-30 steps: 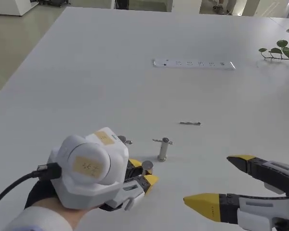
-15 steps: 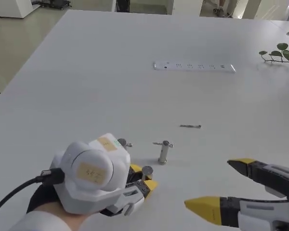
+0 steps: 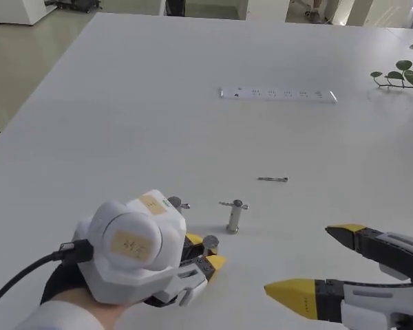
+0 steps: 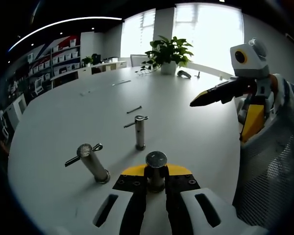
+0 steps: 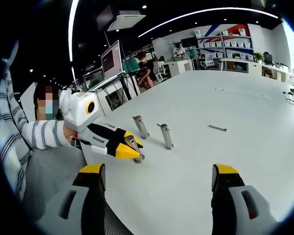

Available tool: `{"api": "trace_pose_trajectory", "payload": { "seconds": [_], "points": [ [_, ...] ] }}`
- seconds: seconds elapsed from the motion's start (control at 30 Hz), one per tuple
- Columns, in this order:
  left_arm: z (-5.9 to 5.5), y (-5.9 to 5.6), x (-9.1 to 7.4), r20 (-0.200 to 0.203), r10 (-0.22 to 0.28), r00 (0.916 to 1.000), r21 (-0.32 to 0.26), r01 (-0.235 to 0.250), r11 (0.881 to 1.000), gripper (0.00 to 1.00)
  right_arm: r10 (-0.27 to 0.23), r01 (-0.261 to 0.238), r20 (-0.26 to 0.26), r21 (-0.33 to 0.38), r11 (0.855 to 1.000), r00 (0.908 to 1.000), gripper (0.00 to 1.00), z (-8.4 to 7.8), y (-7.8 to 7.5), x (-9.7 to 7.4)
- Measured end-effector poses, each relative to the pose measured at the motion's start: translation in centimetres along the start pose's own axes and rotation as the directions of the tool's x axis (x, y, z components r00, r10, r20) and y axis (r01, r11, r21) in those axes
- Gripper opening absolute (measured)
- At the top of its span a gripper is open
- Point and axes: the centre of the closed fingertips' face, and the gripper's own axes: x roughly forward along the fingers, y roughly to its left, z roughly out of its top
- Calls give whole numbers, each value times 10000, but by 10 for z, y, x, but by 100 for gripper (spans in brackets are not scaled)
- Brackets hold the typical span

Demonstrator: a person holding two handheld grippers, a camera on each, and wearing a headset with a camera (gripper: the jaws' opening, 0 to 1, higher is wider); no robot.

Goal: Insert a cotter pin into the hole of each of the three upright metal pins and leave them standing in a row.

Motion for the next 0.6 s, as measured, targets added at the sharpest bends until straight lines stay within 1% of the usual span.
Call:
{"api": "trace_pose_trajectory", "payload": {
  "seconds": [0.13,0.27,0.3,0.33,0.37,0.43,0.53,0.57,0.6],
  "points": [
    [0,1,0,34,33,10000,-32,-33,10000,10,12,-12,-82,-48,10000,10000,88,-3,1,0],
    [0,1,-1,39,80,10000,-157,-79,9998,10,-11,11,-57,-46,10000,10000,88,-2,1,-1],
    [-1,2,-1,20,119,9999,-70,-119,9999,10,-25,24,-57,-68,10000,10000,88,-1,1,-1],
    [-1,2,-1,-23,211,9998,222,-210,9995,10,-36,36,-58,-83,10000,10000,88,-1,1,-1],
    [-2,1,-2,-52,221,9997,343,-219,9992,10,-46,46,-50,-81,10000,10000,88,0,1,-1],
    [-2,1,-2,-74,177,9998,268,-175,9995,10,-31,31,-48,-51,10000,10000,88,-1,1,-1],
    [-2,4,-3,-113,239,9997,-127,-240,9996,10,-10,8,-184,-123,9999,9998,88,-4,2,0],
    [-2,4,-4,-141,274,9995,-368,-279,9989,10,-3,1,-182,-124,9999,9998,88,-4,3,0],
    [-2,5,-4,-134,275,9995,-424,-281,9987,10,9,-11,-170,-113,9999,9999,88,-4,3,0]
  ]
}}
